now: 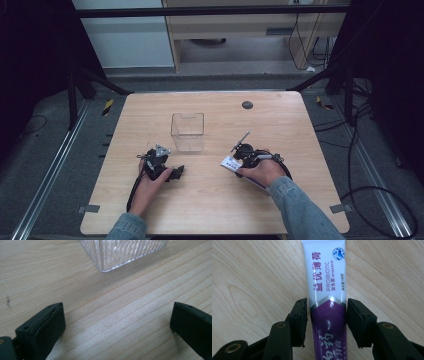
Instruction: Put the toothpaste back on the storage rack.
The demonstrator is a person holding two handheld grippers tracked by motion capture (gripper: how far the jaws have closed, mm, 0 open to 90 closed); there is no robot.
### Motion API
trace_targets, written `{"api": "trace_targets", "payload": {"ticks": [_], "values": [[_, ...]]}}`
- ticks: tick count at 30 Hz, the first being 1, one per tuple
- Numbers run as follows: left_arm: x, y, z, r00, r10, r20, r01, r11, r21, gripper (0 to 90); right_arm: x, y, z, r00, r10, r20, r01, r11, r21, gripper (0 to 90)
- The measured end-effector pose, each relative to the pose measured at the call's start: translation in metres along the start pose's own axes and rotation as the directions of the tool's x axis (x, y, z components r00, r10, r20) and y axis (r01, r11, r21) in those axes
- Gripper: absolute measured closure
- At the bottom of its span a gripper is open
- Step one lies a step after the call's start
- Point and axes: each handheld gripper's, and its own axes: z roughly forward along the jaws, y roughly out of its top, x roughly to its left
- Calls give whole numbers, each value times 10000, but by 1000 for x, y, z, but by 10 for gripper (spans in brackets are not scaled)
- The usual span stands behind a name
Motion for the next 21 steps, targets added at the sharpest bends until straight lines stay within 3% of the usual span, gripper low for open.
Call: {"api": "trace_targets", "payload": {"ticks": [21], "values": [[0, 0, 0, 10000, 2, -3, -2, 10000, -1, 0, -3, -1, 5, 9998, 138, -155, -138, 9999, 21, 539]]}}
